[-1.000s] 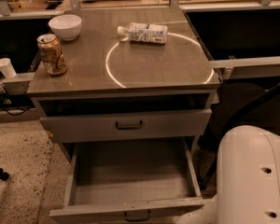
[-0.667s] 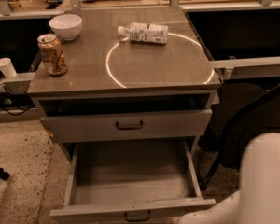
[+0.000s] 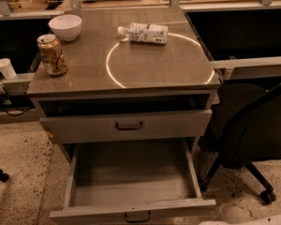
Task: Close middle drawer
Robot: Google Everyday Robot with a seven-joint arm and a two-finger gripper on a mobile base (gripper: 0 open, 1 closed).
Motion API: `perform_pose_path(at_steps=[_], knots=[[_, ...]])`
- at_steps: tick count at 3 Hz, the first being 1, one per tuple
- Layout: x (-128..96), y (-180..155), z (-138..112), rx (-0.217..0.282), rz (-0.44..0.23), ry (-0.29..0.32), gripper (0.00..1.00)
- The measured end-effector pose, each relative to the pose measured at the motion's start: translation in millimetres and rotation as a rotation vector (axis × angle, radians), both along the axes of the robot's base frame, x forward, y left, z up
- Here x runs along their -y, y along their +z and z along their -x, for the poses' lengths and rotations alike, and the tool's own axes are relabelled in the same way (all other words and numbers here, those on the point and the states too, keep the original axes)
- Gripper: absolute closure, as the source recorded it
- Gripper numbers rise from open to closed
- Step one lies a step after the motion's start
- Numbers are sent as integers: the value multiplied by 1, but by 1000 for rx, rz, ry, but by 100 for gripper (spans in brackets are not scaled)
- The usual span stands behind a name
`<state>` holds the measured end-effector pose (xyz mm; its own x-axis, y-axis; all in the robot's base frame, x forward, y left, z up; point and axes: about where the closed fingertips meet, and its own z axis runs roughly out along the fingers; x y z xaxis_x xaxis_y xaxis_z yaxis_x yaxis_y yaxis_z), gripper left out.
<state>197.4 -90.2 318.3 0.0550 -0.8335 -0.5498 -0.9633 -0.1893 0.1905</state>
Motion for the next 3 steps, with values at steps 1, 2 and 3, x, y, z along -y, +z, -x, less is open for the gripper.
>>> perform_pose_path(at_steps=[1, 2, 3], knots=[[0, -1, 0, 0, 1, -1, 0], [0, -1, 0, 0, 1, -1, 0], [1, 4, -11, 61, -12, 4, 0]])
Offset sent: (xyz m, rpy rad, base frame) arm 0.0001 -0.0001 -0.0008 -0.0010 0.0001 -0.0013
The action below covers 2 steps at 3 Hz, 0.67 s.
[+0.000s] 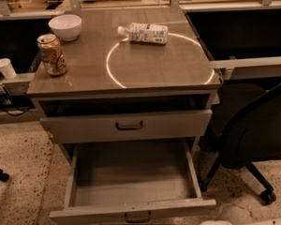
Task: Close middle drawer
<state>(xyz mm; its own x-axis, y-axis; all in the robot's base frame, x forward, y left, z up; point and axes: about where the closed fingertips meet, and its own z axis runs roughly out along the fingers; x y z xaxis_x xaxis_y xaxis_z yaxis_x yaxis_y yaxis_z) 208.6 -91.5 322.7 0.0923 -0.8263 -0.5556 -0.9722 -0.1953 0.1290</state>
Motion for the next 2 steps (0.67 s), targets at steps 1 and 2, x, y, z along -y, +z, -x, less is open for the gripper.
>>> perform_pose_path(at_steps=[1, 2], knots=[[10, 15, -20, 111, 11, -22, 18], [15, 30, -51, 219, 20, -42, 42]])
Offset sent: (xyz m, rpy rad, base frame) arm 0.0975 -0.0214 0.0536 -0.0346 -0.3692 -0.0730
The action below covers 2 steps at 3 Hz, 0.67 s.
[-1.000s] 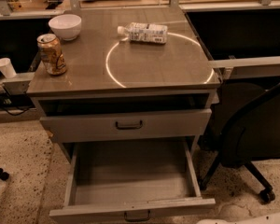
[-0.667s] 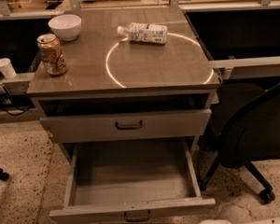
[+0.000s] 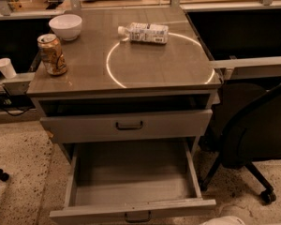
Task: Close middle drawer
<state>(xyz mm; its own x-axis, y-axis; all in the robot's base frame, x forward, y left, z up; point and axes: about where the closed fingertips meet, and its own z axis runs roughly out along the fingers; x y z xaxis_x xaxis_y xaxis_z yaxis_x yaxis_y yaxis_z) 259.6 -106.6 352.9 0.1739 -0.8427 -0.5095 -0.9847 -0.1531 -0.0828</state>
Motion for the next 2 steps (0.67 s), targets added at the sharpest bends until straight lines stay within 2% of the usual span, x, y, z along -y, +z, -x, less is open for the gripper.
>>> perform_pose_path(at_steps=[1, 2], knots=[[4, 11, -33, 77, 5, -29, 64], [10, 24, -66, 149, -5, -97, 59]])
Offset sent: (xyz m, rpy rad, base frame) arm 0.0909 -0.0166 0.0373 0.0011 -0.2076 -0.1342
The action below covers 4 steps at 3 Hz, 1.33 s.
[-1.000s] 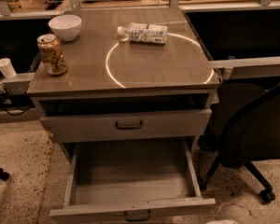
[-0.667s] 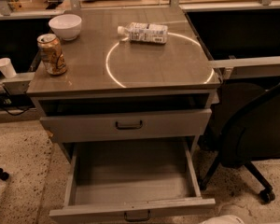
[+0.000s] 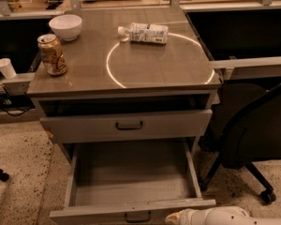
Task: Close middle drawer
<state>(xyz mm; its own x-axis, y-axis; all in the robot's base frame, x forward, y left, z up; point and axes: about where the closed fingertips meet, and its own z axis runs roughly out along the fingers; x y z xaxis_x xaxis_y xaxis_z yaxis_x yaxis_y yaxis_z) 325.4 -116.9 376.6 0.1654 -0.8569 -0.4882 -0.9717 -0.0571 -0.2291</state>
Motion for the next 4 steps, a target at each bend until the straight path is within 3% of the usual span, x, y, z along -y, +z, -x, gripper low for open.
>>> perform_pose_path(at_steps=[1, 2, 3, 4], knots=[[4, 4, -14, 29, -14, -47, 36], [4, 4, -15, 30, -15, -47, 13], [4, 4, -15, 30, -15, -47, 0], [4, 4, -15, 30, -15, -47, 0]])
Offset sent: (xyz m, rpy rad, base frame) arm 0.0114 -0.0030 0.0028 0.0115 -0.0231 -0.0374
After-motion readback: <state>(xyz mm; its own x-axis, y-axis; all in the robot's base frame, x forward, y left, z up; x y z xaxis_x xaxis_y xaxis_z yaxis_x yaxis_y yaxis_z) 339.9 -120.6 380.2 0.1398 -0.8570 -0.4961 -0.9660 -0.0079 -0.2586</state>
